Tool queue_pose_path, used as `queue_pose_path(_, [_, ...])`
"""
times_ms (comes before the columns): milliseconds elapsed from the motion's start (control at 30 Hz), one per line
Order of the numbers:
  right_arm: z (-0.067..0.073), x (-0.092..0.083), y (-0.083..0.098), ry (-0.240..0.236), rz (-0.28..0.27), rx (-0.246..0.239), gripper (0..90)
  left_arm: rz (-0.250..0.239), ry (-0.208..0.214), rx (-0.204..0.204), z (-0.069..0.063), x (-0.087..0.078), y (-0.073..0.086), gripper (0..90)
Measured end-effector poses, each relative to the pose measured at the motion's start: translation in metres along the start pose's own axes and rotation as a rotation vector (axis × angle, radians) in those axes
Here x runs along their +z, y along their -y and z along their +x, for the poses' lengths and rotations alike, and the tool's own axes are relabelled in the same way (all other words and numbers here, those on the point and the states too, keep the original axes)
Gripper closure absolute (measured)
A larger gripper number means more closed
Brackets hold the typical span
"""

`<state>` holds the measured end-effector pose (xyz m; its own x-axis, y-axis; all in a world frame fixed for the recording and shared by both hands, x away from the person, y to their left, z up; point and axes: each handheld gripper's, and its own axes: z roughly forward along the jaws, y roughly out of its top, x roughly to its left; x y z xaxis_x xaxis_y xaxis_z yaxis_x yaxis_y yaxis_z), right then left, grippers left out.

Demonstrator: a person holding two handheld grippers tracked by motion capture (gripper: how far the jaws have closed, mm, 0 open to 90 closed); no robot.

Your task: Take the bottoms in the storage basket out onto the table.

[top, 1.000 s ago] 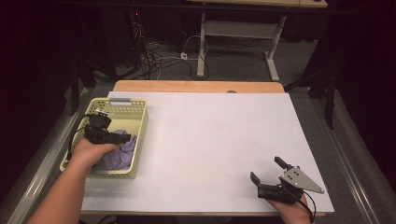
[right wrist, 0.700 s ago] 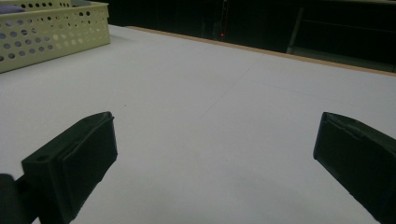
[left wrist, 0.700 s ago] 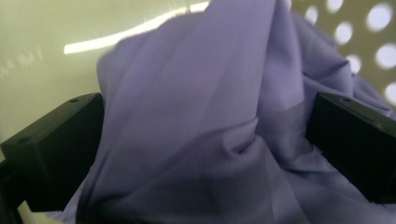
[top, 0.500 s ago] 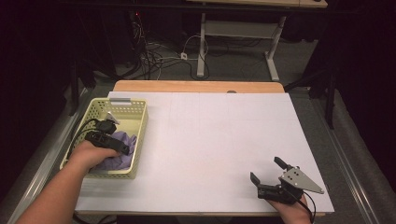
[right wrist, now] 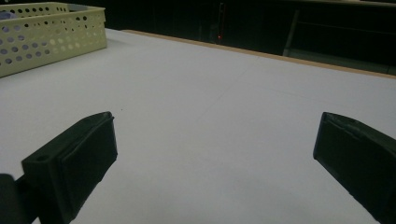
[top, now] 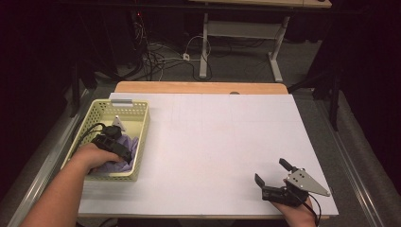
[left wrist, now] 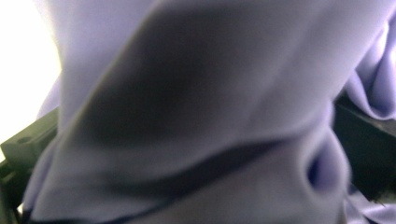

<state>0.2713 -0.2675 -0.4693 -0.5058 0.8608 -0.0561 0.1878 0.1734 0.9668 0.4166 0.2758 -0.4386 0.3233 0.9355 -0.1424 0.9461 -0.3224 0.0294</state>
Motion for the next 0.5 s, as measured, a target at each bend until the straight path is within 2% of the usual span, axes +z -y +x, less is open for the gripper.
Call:
queue_pose_path(167, [0.000,0.000,0.001,0.002,0.004,-0.004,0.2,0.034,-0.014,0.019,-0.002,0.010,-0.006,0.0])
queue_pose_path(267, [0.000,0.001,0.001,0.002,0.005,-0.003,0.2,0.039,-0.001,0.018,-0.001,0.015,-0.008,0.0])
queue_pose_path(400, [0.001,0.002,0.001,-0.002,0.007,-0.010,0.3,0.038,-0.004,0.029,-0.002,0.016,-0.008,0.9])
queue_pose_path(433, [0.001,0.002,0.001,-0.002,0.007,-0.010,0.3,0.029,-0.005,0.038,-0.003,0.015,-0.007,0.9])
queue_pose_path(500, [0.003,0.002,0.001,-0.003,0.006,-0.010,0.3,0.002,-0.005,0.078,-0.006,0.012,-0.005,9.6])
